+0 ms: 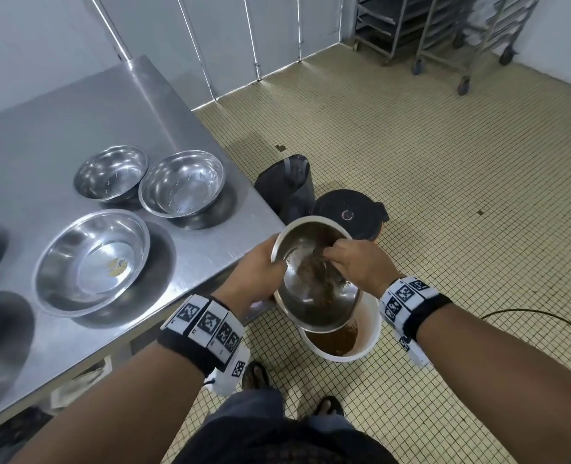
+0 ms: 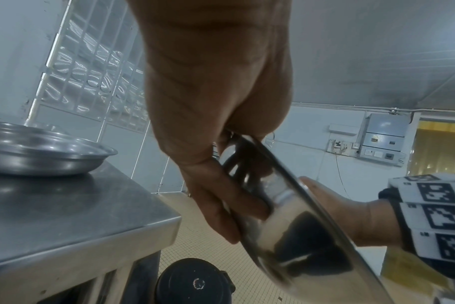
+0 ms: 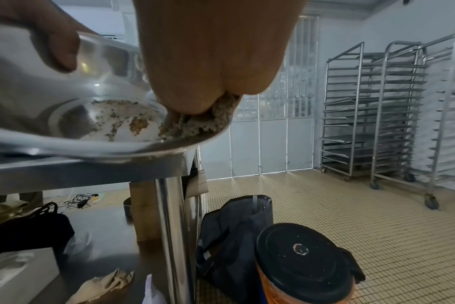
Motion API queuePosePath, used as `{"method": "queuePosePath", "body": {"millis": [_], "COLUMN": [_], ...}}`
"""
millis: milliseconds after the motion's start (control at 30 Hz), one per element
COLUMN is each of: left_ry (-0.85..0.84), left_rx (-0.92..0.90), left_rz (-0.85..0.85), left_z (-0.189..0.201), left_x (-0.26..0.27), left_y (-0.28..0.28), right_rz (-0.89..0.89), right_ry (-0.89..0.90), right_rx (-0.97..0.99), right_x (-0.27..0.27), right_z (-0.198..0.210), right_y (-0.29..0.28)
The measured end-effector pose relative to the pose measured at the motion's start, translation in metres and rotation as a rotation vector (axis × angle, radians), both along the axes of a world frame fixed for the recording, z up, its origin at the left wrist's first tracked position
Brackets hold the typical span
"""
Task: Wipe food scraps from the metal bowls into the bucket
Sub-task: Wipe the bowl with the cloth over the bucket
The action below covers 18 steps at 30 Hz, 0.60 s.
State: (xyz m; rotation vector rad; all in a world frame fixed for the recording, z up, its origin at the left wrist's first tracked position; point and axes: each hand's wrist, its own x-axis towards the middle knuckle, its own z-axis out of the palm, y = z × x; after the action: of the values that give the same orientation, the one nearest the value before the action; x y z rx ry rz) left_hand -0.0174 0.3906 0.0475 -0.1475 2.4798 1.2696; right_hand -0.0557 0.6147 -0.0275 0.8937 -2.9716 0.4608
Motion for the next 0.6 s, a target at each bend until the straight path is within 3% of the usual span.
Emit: {"method": "queuePosePath", "body": {"millis": [200, 267, 333, 433, 600], "left_ry": [0.056, 0.069, 0.063, 0.062, 0.067], "left_rx": [-0.110, -0.117, -0.114, -0.127, -0.083], "left_rz": [-0.059, -0.067, -0.072, -0.114, -0.076], "left_z": [0.008, 0.010, 0.011, 0.014, 0.015], "left_x": [-0.024, -0.030, -0.035, -0.036, -0.039], "left_y": [0.002, 0.003, 0.004, 0.009, 0.017], "right_rz": [0.067, 0.026, -0.117, -0.268, -0.239], "right_ry": [-0.223, -0.340, -0.393, -0.280, -0.142], "right_rx": [0.137, 0.018, -0.231, -0.423, -0.301], "right_x": [-0.006, -0.010, -0.018, -0.032, -0.039], "right_z": [0.006, 0.009, 0.016, 0.025, 0.022], "right_y": [0.005, 0.009, 0.013, 0.011, -0.003]}}
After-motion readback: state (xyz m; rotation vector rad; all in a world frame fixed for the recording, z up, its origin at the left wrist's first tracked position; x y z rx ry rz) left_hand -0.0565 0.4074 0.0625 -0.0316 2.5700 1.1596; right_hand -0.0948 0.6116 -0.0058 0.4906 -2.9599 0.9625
